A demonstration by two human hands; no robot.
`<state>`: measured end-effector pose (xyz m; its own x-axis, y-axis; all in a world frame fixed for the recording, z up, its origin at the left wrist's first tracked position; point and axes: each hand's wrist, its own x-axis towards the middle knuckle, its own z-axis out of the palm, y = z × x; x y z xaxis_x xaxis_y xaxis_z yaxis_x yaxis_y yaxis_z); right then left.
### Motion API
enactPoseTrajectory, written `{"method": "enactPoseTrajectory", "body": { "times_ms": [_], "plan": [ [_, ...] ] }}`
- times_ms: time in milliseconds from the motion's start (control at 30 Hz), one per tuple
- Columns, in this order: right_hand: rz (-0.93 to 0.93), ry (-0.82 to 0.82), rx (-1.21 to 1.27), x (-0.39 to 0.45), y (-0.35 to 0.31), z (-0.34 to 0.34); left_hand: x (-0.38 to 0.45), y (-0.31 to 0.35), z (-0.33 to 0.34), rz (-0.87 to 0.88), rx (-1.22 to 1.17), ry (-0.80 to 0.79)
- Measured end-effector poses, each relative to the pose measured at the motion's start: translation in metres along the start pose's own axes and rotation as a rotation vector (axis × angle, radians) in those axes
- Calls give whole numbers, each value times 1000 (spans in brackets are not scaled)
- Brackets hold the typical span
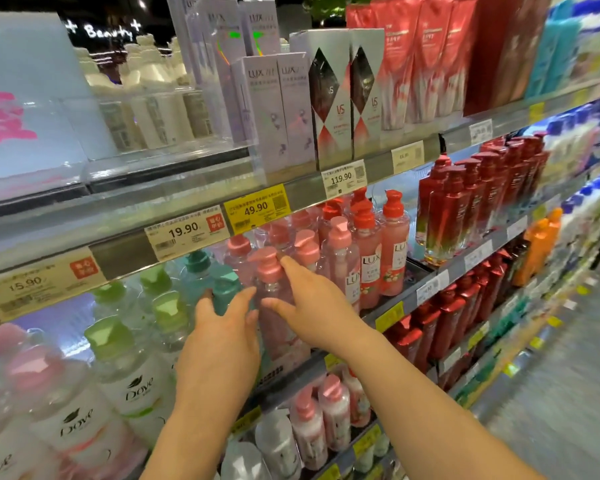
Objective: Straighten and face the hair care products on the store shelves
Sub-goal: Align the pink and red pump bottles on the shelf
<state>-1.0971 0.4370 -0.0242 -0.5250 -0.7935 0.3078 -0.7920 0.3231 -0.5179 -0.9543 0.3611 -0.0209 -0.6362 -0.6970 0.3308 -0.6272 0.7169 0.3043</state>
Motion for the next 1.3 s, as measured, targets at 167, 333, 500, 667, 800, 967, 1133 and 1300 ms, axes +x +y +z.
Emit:
{"method": "enactPoseTrajectory", "body": {
  "times_ms": [167,333,500,667,800,967,1133,1300],
  "plan": [
    [-8,77,299,-13,12,-8,-25,16,-10,-55,-155,75],
    [120,247,574,-29,60,-34,-21,48,-20,-59,-117,159],
    [220,423,640,-13,133,-79,-3,119,-4,148,-152,134],
    [251,421,559,28,205,-122,27,193,40,207,-185,76],
    [193,166,528,54,249,-137,63,233,79,52,-128,42],
    [109,-214,535,80,272,-125,100,245,107,-165,-74,13],
    [-20,-279,553,92,279,-117,112,253,115,-241,114,-10],
    [-87,-352,566,97,285,-124,108,257,109,-298,187,-26]
  ]
}}
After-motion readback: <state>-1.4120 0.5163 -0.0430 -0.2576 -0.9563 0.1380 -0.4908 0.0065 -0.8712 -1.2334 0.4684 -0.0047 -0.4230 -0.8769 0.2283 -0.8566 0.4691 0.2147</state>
